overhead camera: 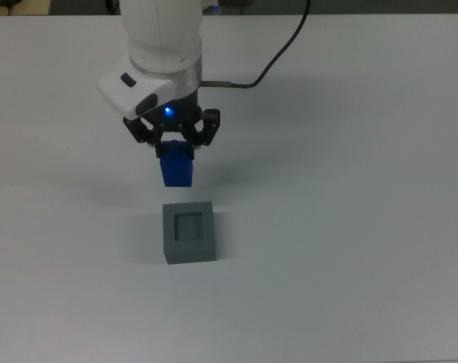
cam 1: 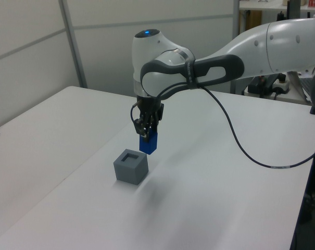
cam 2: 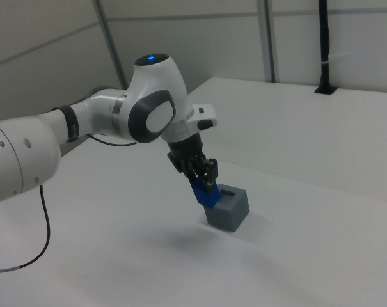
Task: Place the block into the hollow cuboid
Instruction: 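Lift the blue block and carry it over the grey hollow cube, then lower the blue block into the opening of the grey cube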
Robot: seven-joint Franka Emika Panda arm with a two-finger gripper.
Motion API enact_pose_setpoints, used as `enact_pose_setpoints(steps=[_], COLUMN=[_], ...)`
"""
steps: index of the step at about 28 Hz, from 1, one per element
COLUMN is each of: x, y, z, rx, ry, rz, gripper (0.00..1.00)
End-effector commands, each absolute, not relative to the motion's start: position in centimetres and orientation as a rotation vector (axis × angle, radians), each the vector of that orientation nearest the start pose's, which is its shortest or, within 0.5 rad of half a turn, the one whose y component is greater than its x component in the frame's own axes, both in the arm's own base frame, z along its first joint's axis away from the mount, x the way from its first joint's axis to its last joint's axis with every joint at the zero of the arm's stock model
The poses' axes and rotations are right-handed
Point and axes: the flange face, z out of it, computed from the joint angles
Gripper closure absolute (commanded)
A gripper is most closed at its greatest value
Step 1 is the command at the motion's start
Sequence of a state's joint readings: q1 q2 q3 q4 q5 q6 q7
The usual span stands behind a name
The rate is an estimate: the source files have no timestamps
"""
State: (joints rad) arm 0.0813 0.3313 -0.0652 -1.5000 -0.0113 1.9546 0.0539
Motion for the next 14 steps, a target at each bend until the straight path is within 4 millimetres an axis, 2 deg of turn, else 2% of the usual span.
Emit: enact_pose_setpoints(steps=[1,14], x=[69.1,72.8], y=[1.8,3.3], z=[49.1,46.3], rx=[-3.15,-3.153], ry=[0.072,0.053], rz=[-0.199,-0.202], gripper=[1.0,1.0])
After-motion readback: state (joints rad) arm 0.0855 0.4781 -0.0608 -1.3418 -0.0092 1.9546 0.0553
